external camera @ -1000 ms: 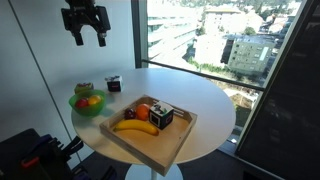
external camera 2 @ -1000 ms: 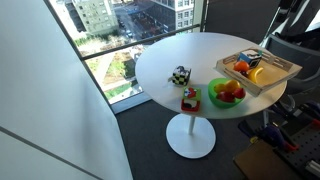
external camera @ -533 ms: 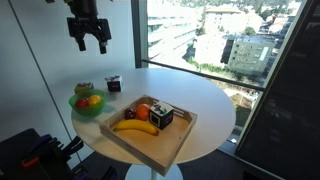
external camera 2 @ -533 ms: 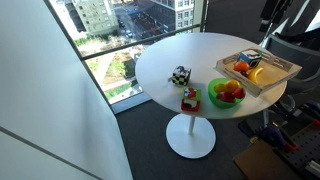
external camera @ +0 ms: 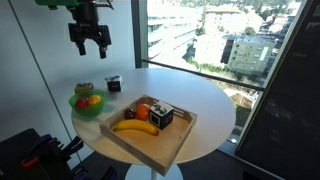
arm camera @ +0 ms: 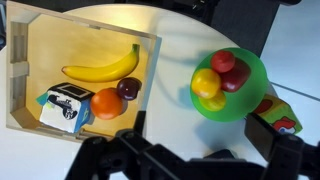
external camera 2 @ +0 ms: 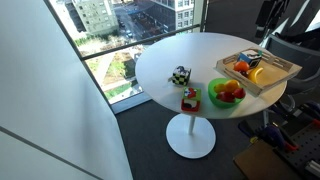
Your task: Pick up the toy orange from the green bowl and put it in the tray
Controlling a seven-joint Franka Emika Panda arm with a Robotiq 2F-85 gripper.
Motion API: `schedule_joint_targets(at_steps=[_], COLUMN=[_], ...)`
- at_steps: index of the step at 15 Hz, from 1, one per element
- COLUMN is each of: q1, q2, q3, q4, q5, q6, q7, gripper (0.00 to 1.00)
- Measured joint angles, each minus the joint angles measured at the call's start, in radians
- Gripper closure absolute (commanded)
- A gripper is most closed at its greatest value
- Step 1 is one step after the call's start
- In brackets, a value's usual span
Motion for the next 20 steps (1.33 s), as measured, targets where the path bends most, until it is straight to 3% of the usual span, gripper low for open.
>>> schedule_joint_targets(at_steps=[14,20], q1=[0.005,0.02], q2=[0.064,0.138], q3=[0.022,0.046], q4=[-0.029,-0.064], q5=[-0.001,-0.02], q6=[0.004,0.072], q7=[0.0,0.0], gripper=[0.0,0.0])
